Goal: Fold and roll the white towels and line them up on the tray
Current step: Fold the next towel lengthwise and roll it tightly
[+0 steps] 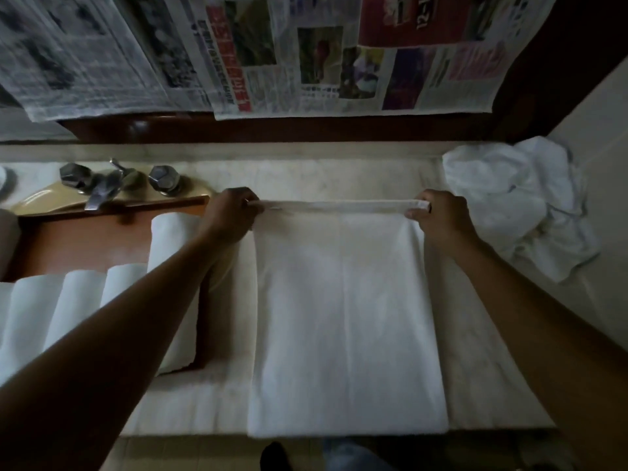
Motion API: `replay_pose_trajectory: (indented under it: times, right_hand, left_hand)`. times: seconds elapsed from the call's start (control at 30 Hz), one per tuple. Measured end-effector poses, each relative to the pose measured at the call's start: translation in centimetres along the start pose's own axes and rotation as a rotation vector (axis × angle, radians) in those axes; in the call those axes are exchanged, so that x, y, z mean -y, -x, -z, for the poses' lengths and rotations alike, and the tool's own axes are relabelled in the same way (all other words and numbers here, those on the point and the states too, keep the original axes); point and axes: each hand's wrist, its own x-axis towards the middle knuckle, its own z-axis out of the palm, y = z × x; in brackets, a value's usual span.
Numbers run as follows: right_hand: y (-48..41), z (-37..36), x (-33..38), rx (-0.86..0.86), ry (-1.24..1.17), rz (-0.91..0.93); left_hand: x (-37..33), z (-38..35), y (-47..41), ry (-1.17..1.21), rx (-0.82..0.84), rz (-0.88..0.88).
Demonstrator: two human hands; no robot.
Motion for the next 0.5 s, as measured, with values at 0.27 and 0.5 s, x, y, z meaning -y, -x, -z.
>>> replay_pose_trajectory:
  times: [0.27,0.5]
  right_hand:
    - [-11.0,-2.8,0.3,-0.142,-0.021,-0.042]
    - [-17.1,-5.8,-1.1,-0.136,-0.112,-0.097]
  left_hand:
    - [0.3,-2.8,-11.6,-0.003,-0.185,0.155]
    - [1.3,-6.1,-16.8,-0.032,-0.274,0.158]
